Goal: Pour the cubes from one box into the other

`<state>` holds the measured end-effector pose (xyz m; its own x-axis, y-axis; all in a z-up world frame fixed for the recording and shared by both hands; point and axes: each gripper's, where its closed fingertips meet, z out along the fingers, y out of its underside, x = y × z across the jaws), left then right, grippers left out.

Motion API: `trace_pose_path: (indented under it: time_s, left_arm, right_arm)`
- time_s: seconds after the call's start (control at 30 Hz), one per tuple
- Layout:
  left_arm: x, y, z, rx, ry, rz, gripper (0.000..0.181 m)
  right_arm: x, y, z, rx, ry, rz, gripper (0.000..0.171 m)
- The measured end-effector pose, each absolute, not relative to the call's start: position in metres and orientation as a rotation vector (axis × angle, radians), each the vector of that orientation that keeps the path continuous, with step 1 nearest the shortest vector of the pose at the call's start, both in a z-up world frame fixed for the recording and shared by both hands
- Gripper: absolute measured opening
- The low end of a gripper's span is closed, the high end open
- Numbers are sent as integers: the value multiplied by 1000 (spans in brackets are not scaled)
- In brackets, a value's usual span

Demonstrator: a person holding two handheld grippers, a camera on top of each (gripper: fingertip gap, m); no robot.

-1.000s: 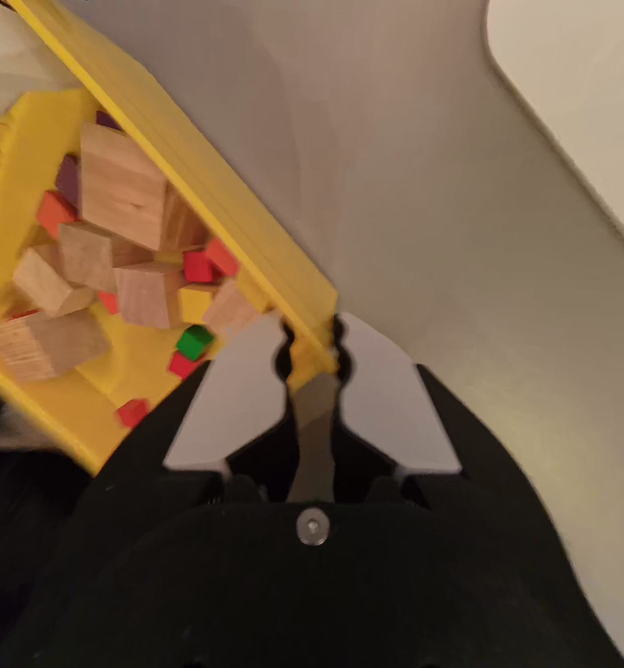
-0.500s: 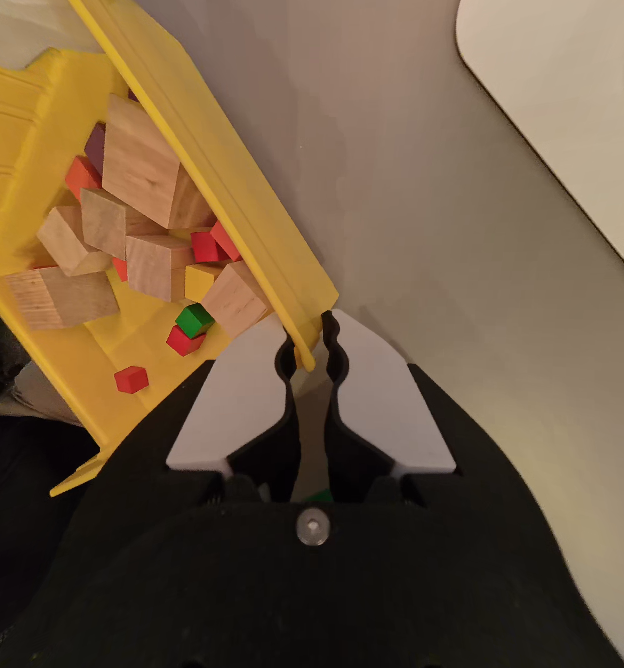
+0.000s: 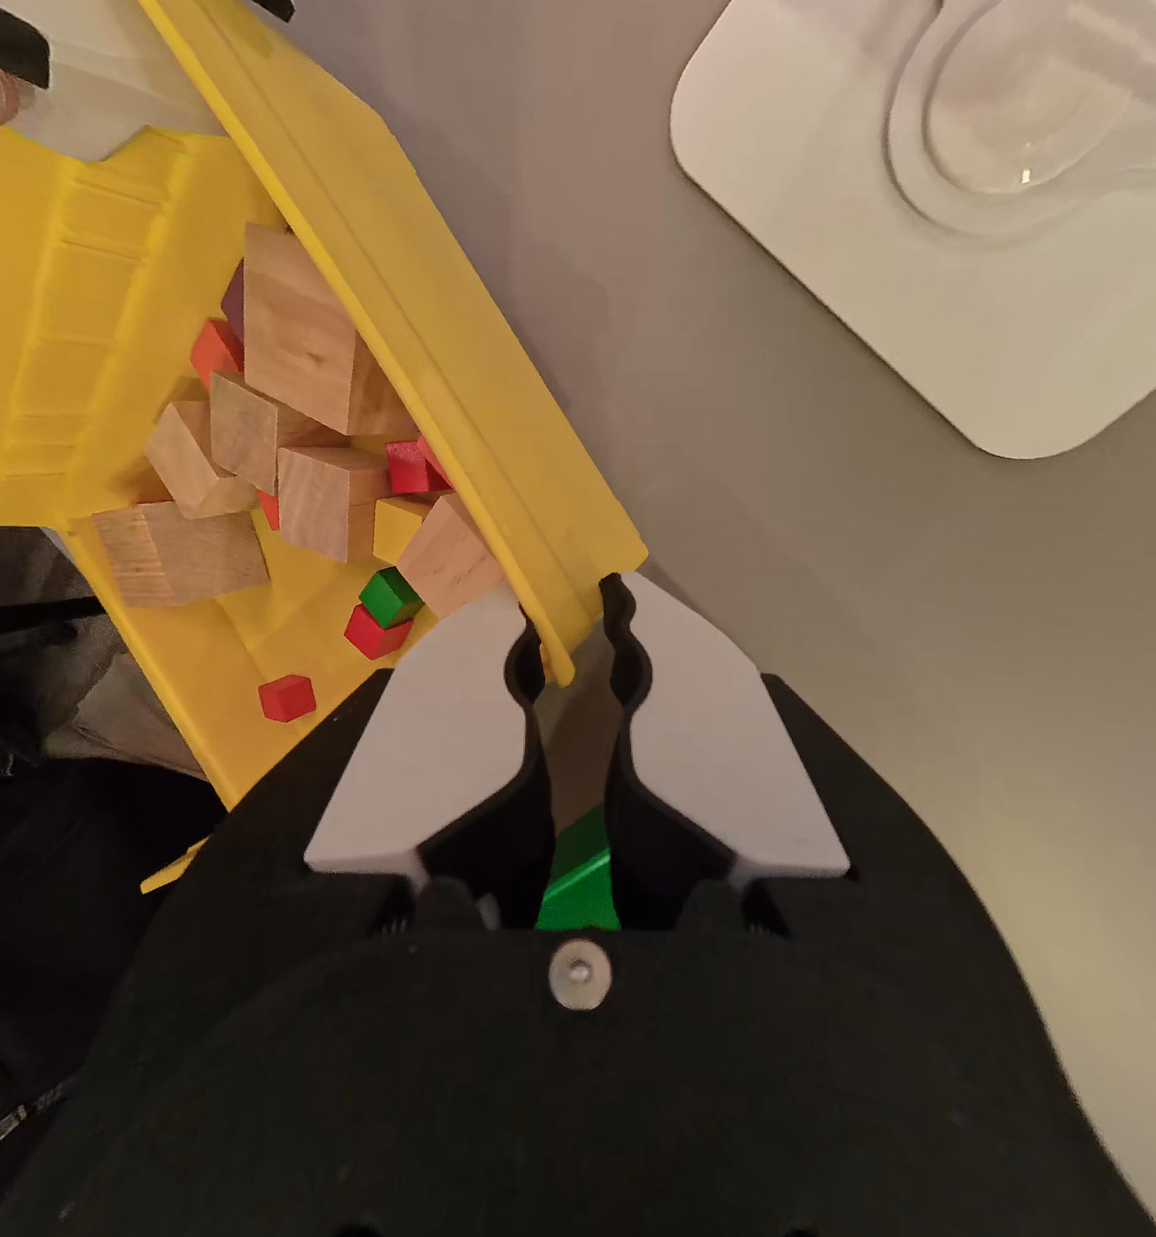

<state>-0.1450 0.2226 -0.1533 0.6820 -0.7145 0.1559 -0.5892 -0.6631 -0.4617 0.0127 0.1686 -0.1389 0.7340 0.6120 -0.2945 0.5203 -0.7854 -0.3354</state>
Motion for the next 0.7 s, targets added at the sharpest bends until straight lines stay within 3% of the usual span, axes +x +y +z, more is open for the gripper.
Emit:
trace_pose_path:
  time_s: [0.03,0.7]
  left_arm:
    - [-140,224,-149,-2511,1034,-458,24]
    - [-2,274,-21,-2320,1155,-489,24]
  right_arm:
    - [17,170,-134,-2701,-888,581,12]
    - [146,204,-14,-2580,-696,513,13]
